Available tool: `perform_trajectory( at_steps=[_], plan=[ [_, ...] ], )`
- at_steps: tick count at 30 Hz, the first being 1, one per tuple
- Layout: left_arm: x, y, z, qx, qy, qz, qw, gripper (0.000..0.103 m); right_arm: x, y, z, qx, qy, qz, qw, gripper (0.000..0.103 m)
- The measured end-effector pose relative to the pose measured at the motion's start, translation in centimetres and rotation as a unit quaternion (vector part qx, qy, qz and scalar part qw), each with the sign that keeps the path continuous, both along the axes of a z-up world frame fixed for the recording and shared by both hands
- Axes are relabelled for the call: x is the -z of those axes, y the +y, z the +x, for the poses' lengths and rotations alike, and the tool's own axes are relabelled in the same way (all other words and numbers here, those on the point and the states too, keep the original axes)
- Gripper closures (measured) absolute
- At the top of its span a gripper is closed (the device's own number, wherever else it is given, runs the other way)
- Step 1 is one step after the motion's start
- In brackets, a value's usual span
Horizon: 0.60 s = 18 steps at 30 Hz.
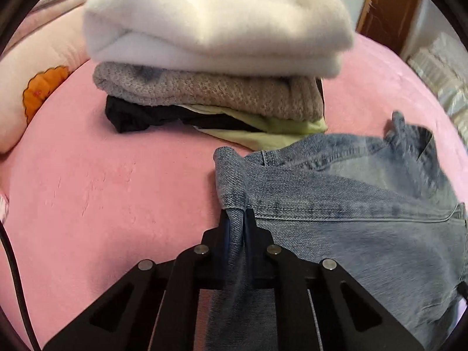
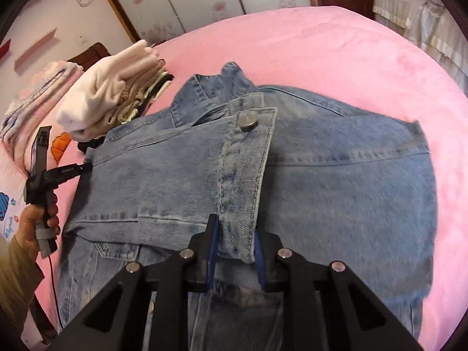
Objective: Fold large clothes
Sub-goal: 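Grasp the jacket side edge with the left tool and fold it inward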
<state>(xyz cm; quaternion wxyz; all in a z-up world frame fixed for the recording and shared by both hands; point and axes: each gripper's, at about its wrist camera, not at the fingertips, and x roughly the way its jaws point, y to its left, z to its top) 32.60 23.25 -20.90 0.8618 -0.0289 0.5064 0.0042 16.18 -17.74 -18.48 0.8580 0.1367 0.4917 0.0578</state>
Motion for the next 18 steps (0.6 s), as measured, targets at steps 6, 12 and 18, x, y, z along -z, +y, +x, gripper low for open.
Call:
perform_trajectory(
  at_steps=[6, 12, 18],
  plan=[
    [1.4, -1.4, 0.1, 0.038, -0.001, 0.058, 0.9976, 0.094, 2.9, -1.1, 1.4, 0.028, 0.016, -0.004, 0.999, 0.079],
    [-0.7, -1.6, -2.0, 0.029, 0.003, 0.079, 0.9964, 0.075, 0.9, -1.4, 1.0, 0.038, 0.029, -0.029, 0.998, 0.066],
    [-5.6, -2.4, -6.7, 0.014, -0.047, 0.01, 0.9987, 0.072, -3.2, 0.2, 1.3, 0.035, -0.035, -0.03, 0.998, 0.066]
  ],
)
